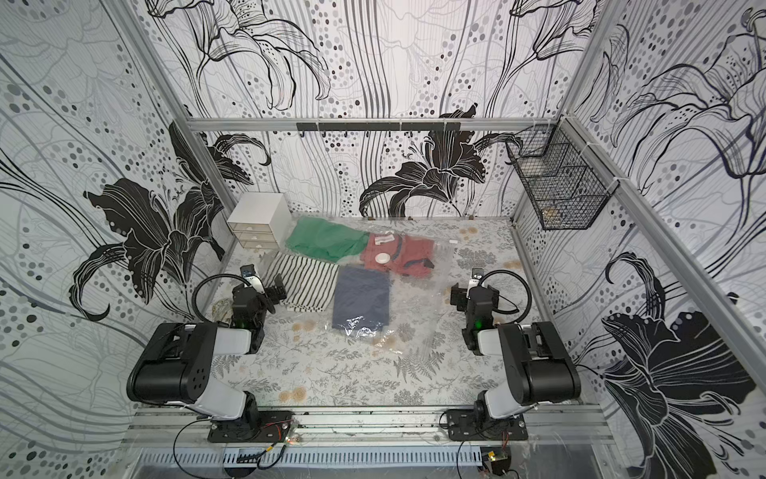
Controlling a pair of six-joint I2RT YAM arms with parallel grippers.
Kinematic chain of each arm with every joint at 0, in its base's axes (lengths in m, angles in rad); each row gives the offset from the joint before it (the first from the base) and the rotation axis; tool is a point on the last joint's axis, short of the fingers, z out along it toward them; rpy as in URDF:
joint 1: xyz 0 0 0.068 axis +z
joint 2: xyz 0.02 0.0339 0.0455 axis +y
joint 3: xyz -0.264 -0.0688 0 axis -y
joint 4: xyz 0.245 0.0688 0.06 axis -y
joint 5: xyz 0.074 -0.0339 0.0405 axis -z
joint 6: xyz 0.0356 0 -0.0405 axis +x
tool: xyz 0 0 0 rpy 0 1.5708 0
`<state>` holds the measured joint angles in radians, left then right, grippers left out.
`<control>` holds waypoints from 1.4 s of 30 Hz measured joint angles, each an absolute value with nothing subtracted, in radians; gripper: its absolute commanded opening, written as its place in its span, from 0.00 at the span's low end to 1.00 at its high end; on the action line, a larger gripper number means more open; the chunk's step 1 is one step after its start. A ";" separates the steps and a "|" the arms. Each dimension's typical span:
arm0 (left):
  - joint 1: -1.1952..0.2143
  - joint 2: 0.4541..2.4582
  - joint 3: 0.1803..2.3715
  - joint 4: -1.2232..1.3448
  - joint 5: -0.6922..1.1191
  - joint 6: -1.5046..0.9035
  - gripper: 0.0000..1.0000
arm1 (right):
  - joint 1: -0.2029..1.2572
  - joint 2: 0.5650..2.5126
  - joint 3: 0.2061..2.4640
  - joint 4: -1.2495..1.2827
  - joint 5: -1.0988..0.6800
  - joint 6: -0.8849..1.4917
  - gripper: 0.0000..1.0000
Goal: Take the tank top out of the vacuum bag
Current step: Open the vacuum bag at the center of the board.
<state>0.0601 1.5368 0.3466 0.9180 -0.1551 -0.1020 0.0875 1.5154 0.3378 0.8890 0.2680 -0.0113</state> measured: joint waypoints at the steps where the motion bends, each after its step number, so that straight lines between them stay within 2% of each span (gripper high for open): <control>1: 0.060 1.537 0.347 0.918 -0.155 -0.102 0.99 | 0.088 1.515 0.338 0.889 0.268 -0.011 1.00; 21: 0.065 1.537 0.347 0.918 -0.149 -0.103 1.00 | 0.088 1.515 0.338 0.886 0.268 -0.011 1.00; 25: 0.066 1.524 0.351 0.883 -0.143 -0.099 0.82 | 0.087 1.513 0.343 0.868 0.253 -0.012 1.00; 27: 0.040 1.471 0.384 0.755 -0.172 -0.086 0.85 | 0.102 1.475 0.416 0.687 0.248 -0.024 1.00; 29: -0.032 1.370 0.449 0.614 -0.243 -0.073 0.87 | 0.127 1.429 0.583 0.455 0.231 0.007 1.00; 31: -0.135 1.264 0.549 0.474 -0.289 -0.091 0.93 | 0.136 1.378 0.743 0.347 0.139 0.059 0.99; 34: -0.291 1.230 0.815 0.267 -0.351 -0.157 0.90 | 0.137 1.315 0.910 0.247 -0.020 0.160 0.88; 35: -0.345 1.251 0.915 0.202 -0.376 -0.180 0.89 | 0.139 1.312 0.955 0.204 -0.065 0.196 0.84; 39: -0.563 1.421 1.256 -0.009 -0.440 -0.270 0.88 | 0.137 1.374 1.032 0.012 -0.146 0.309 0.83; 42: -0.680 1.611 1.459 -0.176 -0.435 -0.317 0.88 | 0.066 1.444 0.994 -0.099 -0.273 0.415 0.72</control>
<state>-0.6796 1.6108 1.4593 -0.1761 -0.4355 -0.3172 0.0662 1.4441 0.9936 -0.0994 -0.2726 0.4149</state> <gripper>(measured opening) 0.882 0.772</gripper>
